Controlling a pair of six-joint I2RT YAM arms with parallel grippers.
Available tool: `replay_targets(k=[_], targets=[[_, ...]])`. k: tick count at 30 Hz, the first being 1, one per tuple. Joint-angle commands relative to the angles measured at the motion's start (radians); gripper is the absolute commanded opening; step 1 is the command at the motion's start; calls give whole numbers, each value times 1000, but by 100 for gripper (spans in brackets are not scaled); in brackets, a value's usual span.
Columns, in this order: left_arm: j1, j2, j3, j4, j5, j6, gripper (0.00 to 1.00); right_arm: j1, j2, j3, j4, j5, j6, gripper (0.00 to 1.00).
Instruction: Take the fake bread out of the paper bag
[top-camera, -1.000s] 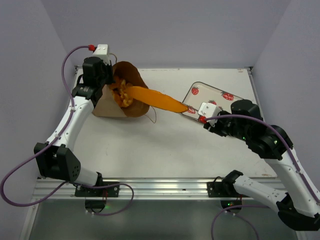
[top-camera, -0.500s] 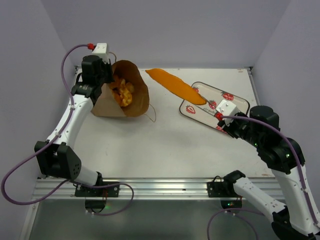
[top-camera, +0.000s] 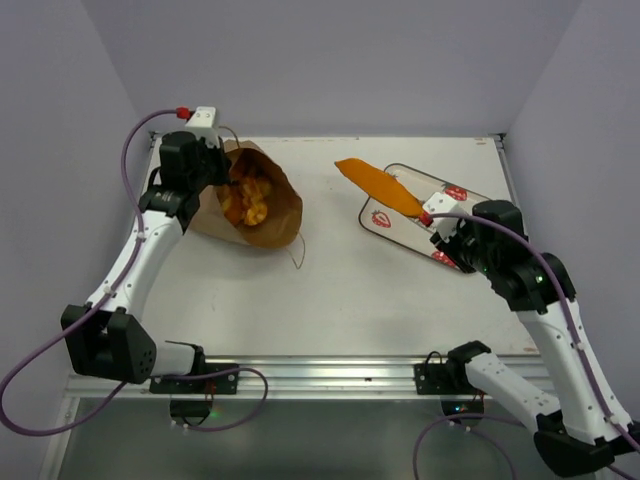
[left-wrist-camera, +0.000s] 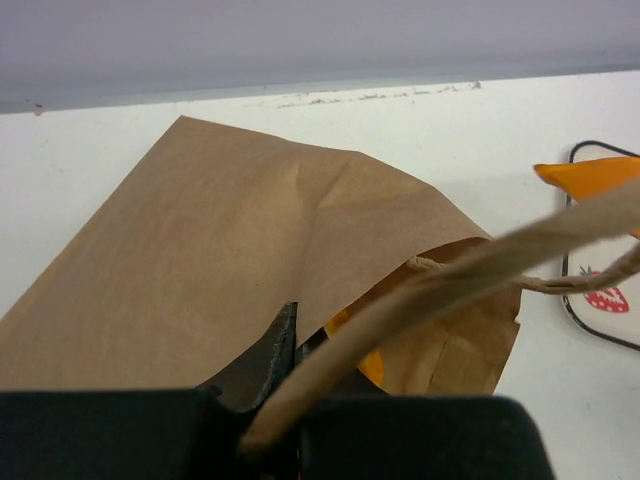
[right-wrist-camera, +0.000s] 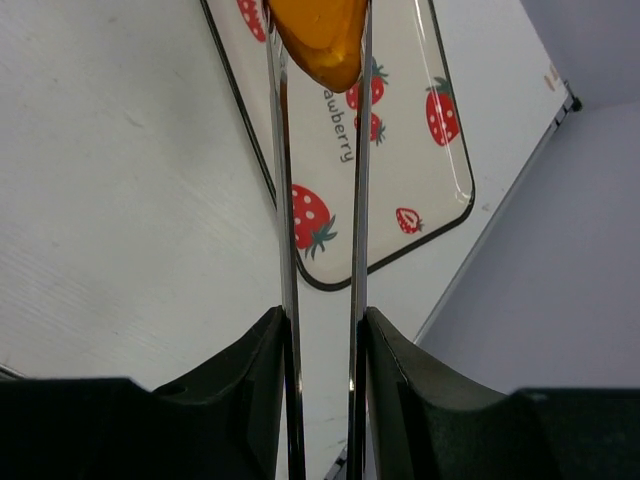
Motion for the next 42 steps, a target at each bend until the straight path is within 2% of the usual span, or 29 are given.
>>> replay_targets(k=[1,7,13,24,28,29,33,42], targets=[[9,-92,-72,80,46,-17,0,-33,43,-2,58,97,6,0],[10,-188,-163,124,58,-20,0,-157,101,-32,58,100,-19,0],[9,-254,-228,147,83,-24,0,-304,134,-55,56,6,-63,0],[9,-276,-249,166,110,-31,0,-485,273,-155,74,-63,-128,1],[9,-271,-244,164,113,-29,0,-535,315,-154,81,-98,-125,11],[10,-271,-244,164,112,-31,0,-544,319,-151,82,-121,-123,18],[9,-268,-242,164,115,-31,0,-590,341,-138,84,-159,-123,32],[9,-264,-239,163,133,-32,0,-608,338,-126,84,-190,-123,49]])
